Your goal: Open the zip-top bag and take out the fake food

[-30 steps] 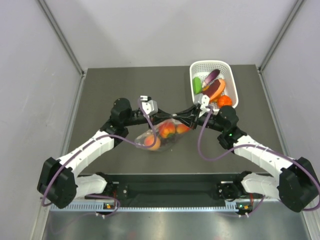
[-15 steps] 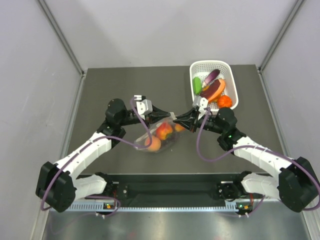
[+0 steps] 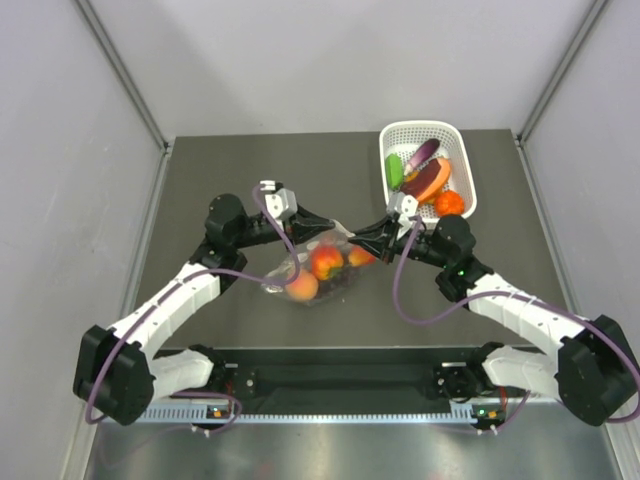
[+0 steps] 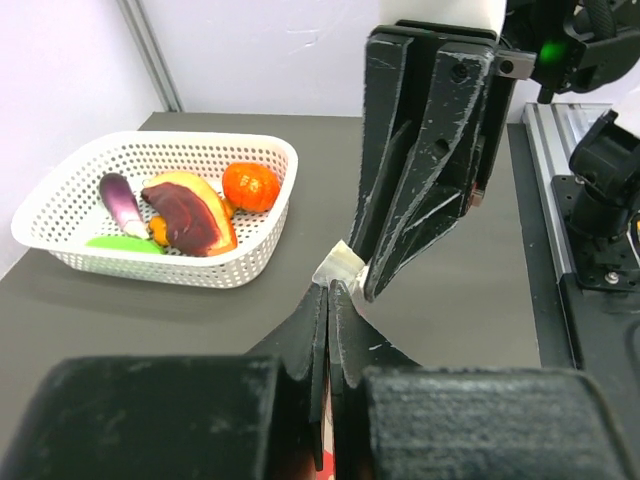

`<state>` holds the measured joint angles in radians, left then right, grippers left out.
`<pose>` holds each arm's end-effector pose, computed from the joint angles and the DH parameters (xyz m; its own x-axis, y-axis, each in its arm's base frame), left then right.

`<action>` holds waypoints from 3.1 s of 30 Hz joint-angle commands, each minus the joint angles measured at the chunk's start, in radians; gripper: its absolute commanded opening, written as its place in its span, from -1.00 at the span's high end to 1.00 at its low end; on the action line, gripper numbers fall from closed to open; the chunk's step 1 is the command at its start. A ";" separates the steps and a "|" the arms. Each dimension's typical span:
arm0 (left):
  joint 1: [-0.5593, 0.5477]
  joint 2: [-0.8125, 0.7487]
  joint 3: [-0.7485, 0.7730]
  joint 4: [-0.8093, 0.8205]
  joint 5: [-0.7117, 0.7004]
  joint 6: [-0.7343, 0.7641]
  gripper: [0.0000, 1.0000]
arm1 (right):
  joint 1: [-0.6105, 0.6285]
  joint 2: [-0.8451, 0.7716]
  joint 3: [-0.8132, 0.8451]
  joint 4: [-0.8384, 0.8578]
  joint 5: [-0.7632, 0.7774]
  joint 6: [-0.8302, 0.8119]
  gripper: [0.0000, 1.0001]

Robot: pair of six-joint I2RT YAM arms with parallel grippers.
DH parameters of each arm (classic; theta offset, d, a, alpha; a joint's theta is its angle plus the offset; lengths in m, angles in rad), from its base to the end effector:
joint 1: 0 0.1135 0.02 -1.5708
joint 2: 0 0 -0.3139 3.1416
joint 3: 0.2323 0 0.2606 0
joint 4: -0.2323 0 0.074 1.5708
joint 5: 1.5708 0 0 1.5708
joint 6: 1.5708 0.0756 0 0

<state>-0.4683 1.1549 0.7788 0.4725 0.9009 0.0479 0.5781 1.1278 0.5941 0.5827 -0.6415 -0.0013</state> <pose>0.2155 -0.1754 0.3749 0.1326 -0.0337 -0.9906 0.9713 0.2037 0.1230 0.2003 0.1847 0.3263 0.0422 0.0263 -0.9988 -0.9383 0.3445 -0.0306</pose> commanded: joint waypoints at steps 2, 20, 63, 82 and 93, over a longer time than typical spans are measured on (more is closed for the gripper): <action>0.054 -0.034 0.082 0.143 -0.005 -0.046 1.00 | -0.038 -0.031 -0.033 -0.030 0.028 -0.026 0.97; 0.166 0.046 0.194 0.101 0.066 -0.080 1.00 | -0.052 -0.069 -0.086 -0.026 0.036 -0.017 0.97; 0.260 0.143 0.194 0.213 -0.011 -0.158 1.00 | 0.126 -0.214 -0.310 -0.053 0.264 0.096 0.96; 0.261 0.075 0.116 0.134 0.242 -0.074 1.00 | 0.151 -0.270 -0.151 -0.179 0.310 0.021 -0.59; 0.192 0.029 0.143 -0.142 0.346 0.156 1.00 | 0.149 -0.235 -0.051 -0.126 0.376 -0.083 -0.53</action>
<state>-0.2569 1.2304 0.8864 0.4206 1.1988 0.0807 0.7162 0.8433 0.4831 0.4206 -0.2874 -0.0360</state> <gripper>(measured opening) 0.012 0.768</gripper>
